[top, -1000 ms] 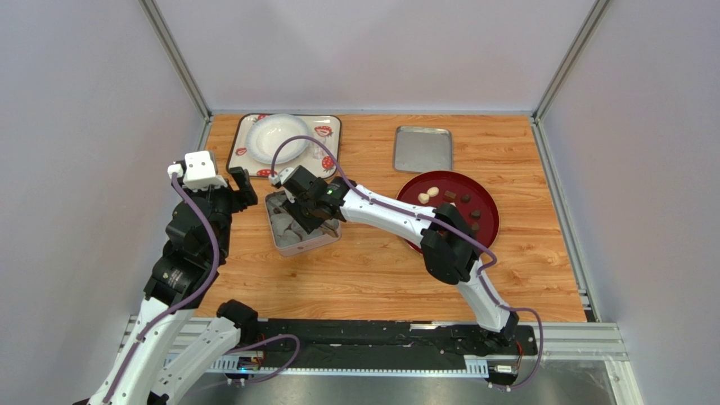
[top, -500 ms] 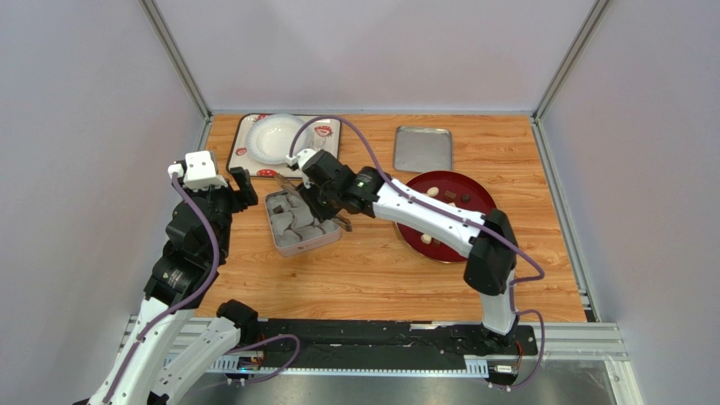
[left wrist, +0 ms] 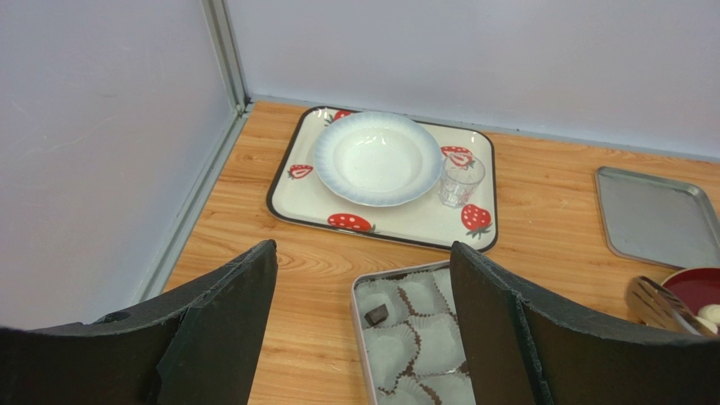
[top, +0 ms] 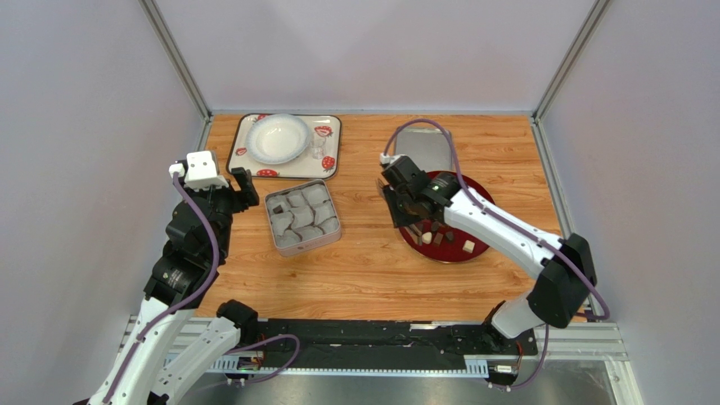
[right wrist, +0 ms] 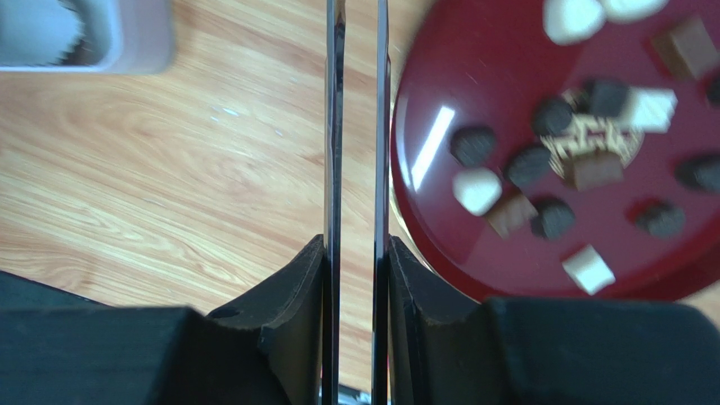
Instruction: Pack the chocolate
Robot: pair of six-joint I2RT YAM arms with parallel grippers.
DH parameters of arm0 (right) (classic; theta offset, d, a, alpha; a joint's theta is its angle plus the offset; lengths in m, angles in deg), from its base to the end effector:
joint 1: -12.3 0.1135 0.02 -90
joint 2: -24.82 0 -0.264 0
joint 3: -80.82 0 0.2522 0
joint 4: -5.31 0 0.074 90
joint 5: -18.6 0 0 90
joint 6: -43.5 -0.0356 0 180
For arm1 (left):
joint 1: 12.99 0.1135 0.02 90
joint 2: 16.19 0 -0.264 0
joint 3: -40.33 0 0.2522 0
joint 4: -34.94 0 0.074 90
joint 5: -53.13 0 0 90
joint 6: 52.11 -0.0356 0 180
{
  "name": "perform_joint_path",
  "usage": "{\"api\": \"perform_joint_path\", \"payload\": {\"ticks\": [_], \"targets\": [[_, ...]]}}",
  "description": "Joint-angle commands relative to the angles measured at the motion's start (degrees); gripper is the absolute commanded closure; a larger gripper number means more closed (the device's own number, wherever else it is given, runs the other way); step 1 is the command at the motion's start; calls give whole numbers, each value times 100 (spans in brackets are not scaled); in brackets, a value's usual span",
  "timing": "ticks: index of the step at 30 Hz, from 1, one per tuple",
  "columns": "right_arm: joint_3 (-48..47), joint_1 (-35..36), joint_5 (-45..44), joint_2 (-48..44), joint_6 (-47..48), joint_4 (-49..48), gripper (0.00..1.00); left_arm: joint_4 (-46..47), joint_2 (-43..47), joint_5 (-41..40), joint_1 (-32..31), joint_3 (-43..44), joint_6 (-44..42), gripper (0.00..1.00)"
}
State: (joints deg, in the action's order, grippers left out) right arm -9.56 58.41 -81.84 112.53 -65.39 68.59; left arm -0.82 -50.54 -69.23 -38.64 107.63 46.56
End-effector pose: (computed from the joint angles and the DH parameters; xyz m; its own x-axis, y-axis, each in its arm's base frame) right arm 0.2229 0.2224 0.2941 -0.7810 -0.3526 -0.5154 -0.4167 0.9090 0.0095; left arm 0.1143 -0.0337 0.3945 -0.0262 -0.1287 -0.9913 -0.1216 0.9847 -0.1246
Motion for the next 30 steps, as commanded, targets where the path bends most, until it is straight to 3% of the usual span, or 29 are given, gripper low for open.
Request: {"api": "perform_joint_path", "payload": {"ticks": [1,11,14,20,30], "targets": [[506,-339,-187,-832,-448,356,69,143,-63,107,34,-1,48,17],[1492,-1402,138,-1589,-501,375,69,126,-72,98,42,-1,48,17],[1518,-1604,217,-1519,-475,260,64,126,-90,98,42,-1,47,17],[1448,-1737,384,-1186,-387,172,57,126,-98,107,42,-1,65,17],[1360,-1781,411,-720,-396,-161,57,117,-125,133,42,7,65,17]]}}
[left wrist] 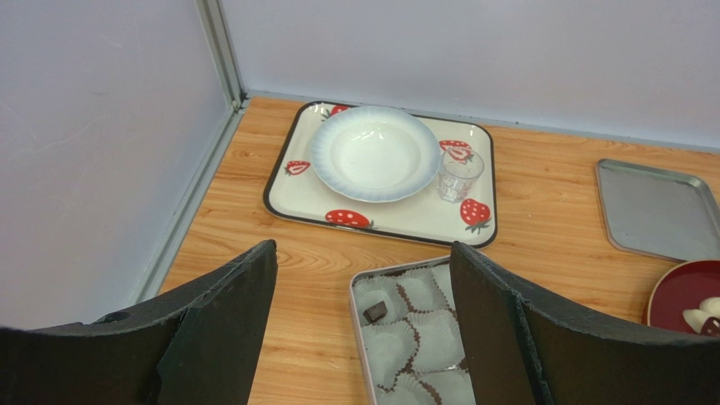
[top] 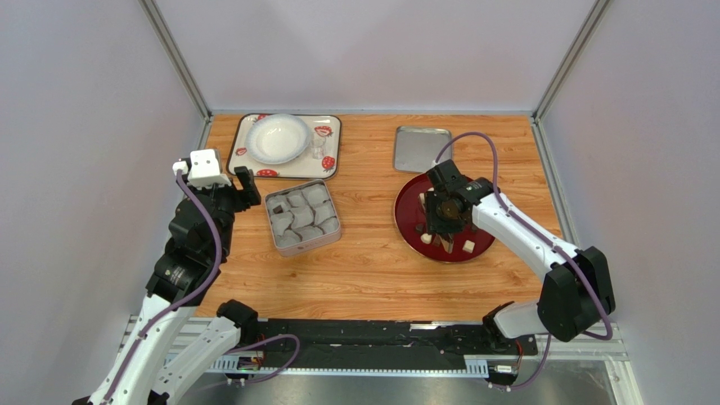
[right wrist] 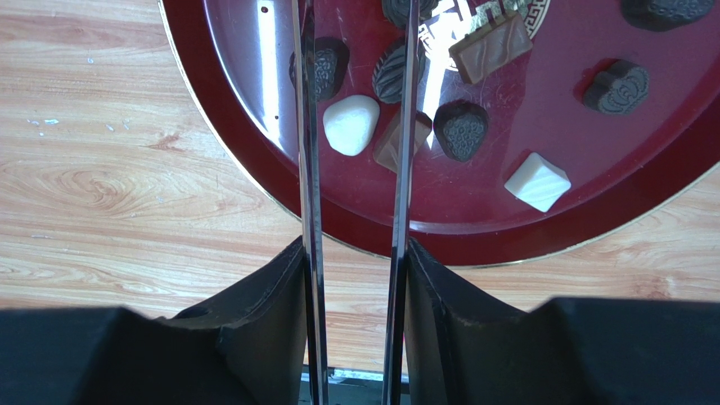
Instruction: Pack the chocolate
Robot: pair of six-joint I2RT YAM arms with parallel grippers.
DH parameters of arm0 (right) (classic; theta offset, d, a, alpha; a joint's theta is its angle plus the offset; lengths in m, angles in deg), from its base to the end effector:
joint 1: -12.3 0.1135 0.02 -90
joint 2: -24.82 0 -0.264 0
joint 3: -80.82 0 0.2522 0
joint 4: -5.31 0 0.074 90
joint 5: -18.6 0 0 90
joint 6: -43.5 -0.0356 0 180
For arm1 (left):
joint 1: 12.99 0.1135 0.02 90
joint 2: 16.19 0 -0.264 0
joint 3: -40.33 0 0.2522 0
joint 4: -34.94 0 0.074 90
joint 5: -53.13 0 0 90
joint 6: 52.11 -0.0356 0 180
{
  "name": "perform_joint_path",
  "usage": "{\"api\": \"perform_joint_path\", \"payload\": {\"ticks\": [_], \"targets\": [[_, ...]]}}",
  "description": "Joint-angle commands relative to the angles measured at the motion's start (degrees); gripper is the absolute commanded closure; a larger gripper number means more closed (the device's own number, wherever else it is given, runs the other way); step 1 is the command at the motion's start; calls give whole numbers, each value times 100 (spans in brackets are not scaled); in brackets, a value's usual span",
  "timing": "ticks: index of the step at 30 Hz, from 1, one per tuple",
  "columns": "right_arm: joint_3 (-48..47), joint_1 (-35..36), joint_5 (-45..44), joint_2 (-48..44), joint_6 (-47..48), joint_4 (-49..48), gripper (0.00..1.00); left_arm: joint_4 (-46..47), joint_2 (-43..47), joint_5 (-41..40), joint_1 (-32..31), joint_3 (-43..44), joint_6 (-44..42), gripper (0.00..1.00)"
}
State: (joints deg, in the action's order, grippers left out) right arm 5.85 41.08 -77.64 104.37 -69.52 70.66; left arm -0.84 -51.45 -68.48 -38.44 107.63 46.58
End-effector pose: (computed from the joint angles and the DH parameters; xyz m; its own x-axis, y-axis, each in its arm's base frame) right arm 0.2307 0.1223 0.2502 -0.9321 -0.0685 -0.3558 -0.0885 0.9953 0.0402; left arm 0.1185 -0.0357 0.3929 -0.0422 -0.1224 -0.9916 -0.1140 0.9866 -0.1170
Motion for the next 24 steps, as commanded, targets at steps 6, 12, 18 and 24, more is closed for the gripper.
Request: {"api": "perform_joint_path", "payload": {"ticks": [6,12,18,24], "targets": [[-286,-91,-193,429,26,-457,57,110,-33,50,14,7,63,17],[-339,-100,-237,684,114,-598,57,110,-42,50,23,7,54,17],[-392,-118,-150,738,123,-615,69,119,-42,41,23,7,54,17],[-418,-48,-35,536,272,-580,78,110,-51,42,23,7,45,17]]}}
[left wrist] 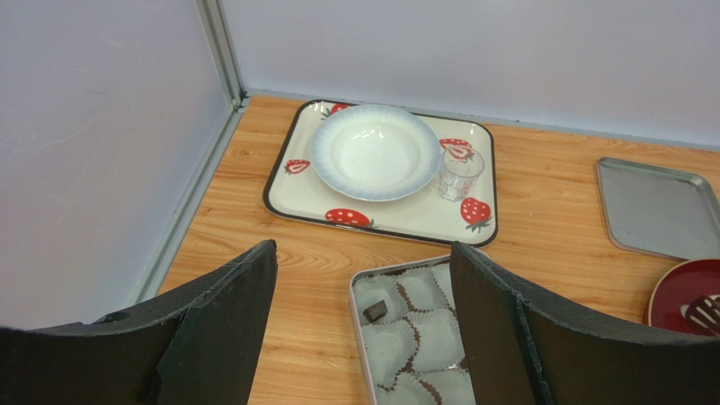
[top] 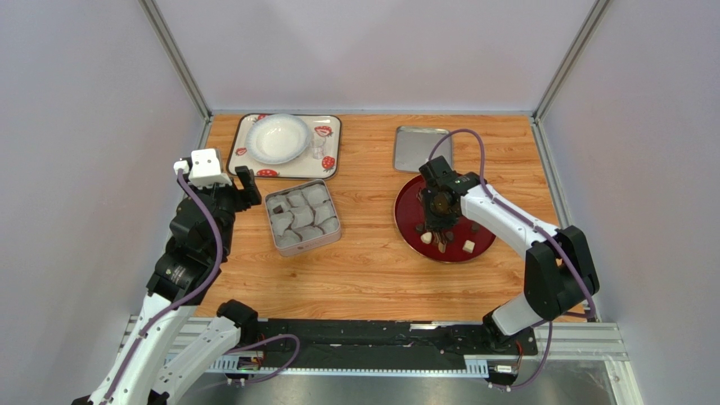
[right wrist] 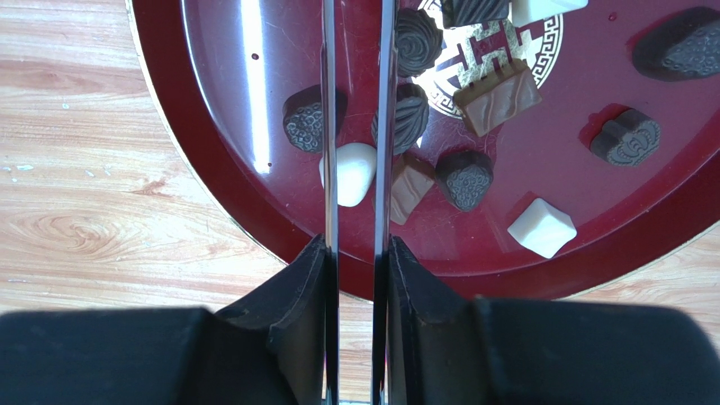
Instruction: Pack the chocolate
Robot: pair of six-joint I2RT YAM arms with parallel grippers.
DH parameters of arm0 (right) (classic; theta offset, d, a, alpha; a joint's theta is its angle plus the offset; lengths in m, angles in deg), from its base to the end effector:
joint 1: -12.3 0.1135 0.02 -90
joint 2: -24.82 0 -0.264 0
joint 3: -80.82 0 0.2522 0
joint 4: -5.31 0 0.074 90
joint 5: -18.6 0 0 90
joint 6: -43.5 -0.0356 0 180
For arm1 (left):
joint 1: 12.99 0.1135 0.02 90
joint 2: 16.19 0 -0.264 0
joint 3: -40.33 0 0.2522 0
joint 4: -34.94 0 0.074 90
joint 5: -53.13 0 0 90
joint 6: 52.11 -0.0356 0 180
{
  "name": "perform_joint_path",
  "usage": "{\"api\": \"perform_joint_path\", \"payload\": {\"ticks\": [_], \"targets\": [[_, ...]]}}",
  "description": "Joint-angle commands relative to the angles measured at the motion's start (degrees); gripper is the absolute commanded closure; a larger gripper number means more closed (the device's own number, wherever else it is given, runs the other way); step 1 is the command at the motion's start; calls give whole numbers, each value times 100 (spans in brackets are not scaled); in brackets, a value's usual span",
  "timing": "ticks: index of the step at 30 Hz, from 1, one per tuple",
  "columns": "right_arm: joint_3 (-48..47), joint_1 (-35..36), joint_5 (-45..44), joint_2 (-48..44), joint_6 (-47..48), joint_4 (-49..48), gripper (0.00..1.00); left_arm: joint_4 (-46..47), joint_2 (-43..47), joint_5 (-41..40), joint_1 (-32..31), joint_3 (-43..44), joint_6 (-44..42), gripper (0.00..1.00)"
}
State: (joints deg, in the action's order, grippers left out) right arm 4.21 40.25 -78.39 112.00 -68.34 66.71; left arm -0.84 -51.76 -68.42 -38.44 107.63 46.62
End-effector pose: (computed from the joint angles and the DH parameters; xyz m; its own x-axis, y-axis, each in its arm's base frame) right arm 0.2571 0.1315 0.2270 -0.9404 -0.0809 -0.3303 -0.0885 0.9961 0.0077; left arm 0.1198 -0.0364 0.3923 -0.0471 -0.1208 -0.9916 -0.1135 0.9869 -0.1149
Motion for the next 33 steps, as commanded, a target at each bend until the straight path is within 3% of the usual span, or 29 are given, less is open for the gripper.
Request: {"api": "perform_joint_path", "payload": {"ticks": [1,8,17,33], "targets": [[-263,53,39,-254,163,-167,78,110,-20,35,23,7,50,17],[-490,334,-101,-482,295,17,78,110,-11,35,23,7,41,17],[-1273,1344,-365,-395,471,202,78,102,-2,17,23,7,32,17],[-3276,3120,-278,1310,980,71,78,110,33,-9,23,7,41,17]]}}
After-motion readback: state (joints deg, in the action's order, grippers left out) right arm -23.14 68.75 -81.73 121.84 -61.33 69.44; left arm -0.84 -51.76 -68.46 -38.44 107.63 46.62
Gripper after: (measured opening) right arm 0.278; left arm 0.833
